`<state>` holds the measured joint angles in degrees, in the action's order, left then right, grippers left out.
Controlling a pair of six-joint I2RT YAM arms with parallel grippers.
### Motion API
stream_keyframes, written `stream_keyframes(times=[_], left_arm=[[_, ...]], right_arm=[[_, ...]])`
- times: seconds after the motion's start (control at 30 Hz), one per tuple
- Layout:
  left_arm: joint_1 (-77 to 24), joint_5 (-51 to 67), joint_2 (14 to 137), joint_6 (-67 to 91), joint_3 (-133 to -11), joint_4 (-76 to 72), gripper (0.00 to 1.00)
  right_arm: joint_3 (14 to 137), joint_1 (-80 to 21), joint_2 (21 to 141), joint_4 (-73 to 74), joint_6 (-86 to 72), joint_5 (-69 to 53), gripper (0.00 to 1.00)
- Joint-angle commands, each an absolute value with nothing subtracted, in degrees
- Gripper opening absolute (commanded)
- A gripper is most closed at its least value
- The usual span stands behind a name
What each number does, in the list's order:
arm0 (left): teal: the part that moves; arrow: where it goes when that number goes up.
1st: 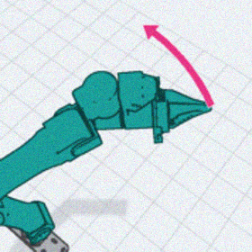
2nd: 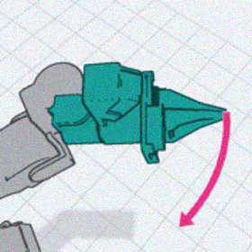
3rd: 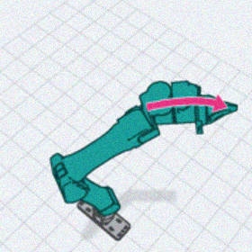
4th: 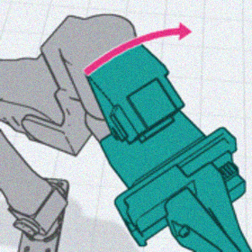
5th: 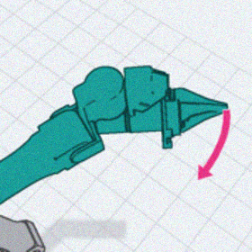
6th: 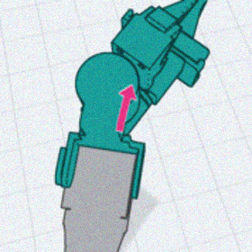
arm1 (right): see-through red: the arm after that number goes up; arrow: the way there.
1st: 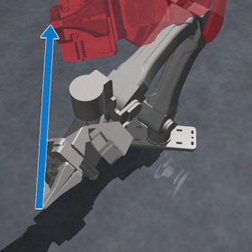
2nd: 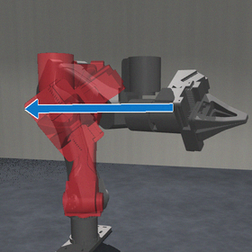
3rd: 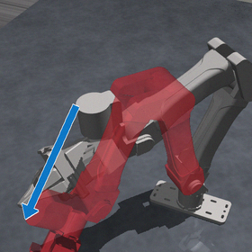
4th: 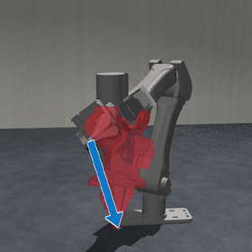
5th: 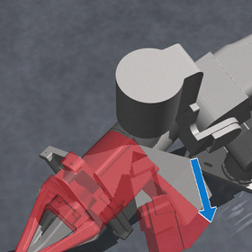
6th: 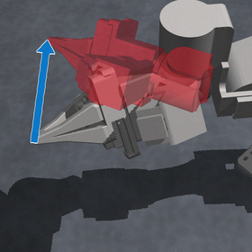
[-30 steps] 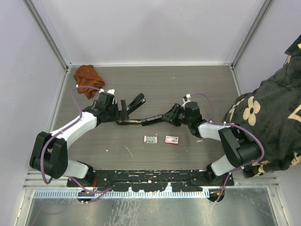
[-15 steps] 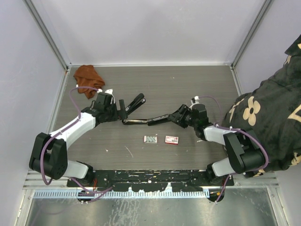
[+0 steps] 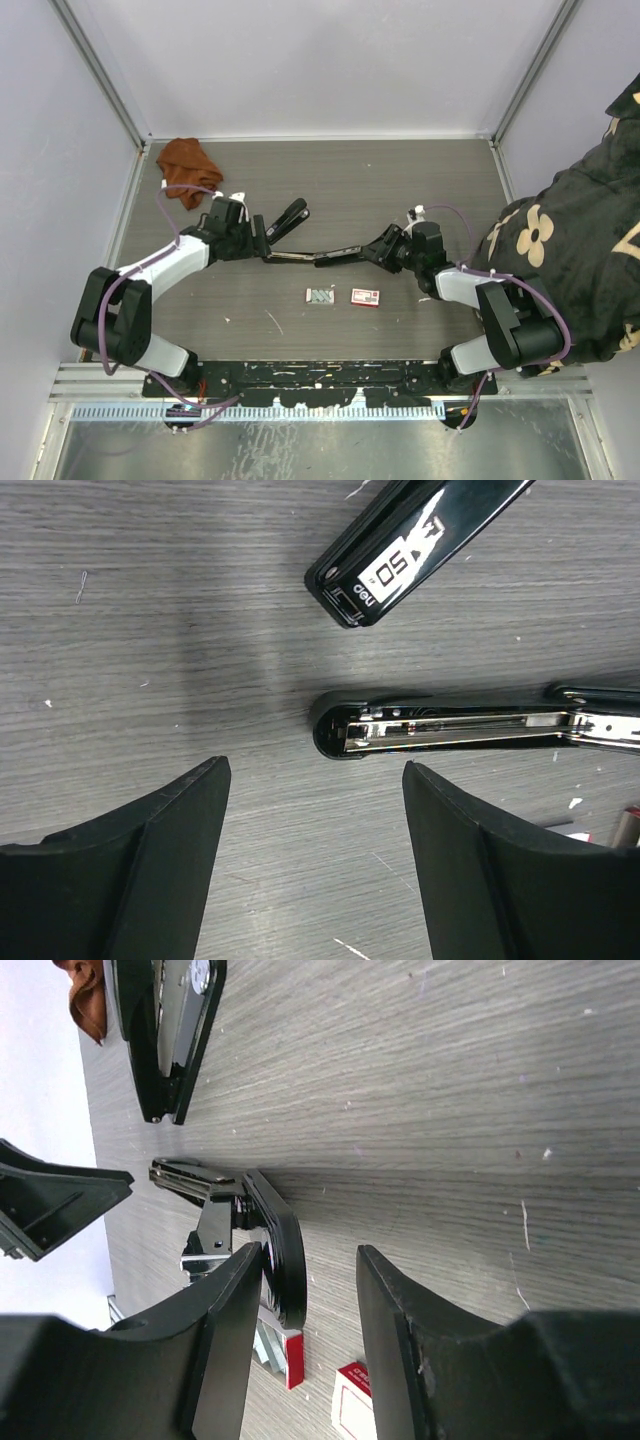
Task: Load the staples into the stapler
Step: Place the stapler at the center of the board.
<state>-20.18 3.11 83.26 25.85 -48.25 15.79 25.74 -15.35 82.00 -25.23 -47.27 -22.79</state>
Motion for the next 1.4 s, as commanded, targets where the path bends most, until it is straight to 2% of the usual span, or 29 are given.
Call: stream_keyframes(times=[0.0,0.1,0.23,0.47,0.87,1.17,1.37], left_arm=[[-19.8,3.7,85.4,25.0,-49.5,11.5,0.69],[-19.7,3.3,87.2,25.0,-50.1,11.2,0.63],[-19.7,2.7,88.9,25.1,-50.2,10.4,0.60],[-19.1,3.1,89.3,26.1,-50.4,8.9,0.57],[-16.5,10.6,88.2,29.5,-47.2,0.9,0.55],[-16.0,11.4,92.3,29.5,-48.5,2.8,0.43],[-16.0,10.2,92.9,28.9,-48.5,3.5,0.40]], right_arm=[[25.0,-15.4,79.5,-27.0,-46.6,-24.1,0.48],[24.9,-15.3,79.2,-26.8,-46.6,-24.1,0.48],[24.9,-15.4,79.0,-26.7,-46.5,-24.4,0.48],[24.8,-15.4,78.9,-26.4,-46.2,-24.4,0.47],[24.7,-15.4,79.2,-25.9,-46.1,-24.3,0.46],[24.6,-15.3,79.0,-25.7,-46.1,-24.2,0.46],[24.8,-15.3,79.0,-25.5,-46.1,-24.0,0.46]])
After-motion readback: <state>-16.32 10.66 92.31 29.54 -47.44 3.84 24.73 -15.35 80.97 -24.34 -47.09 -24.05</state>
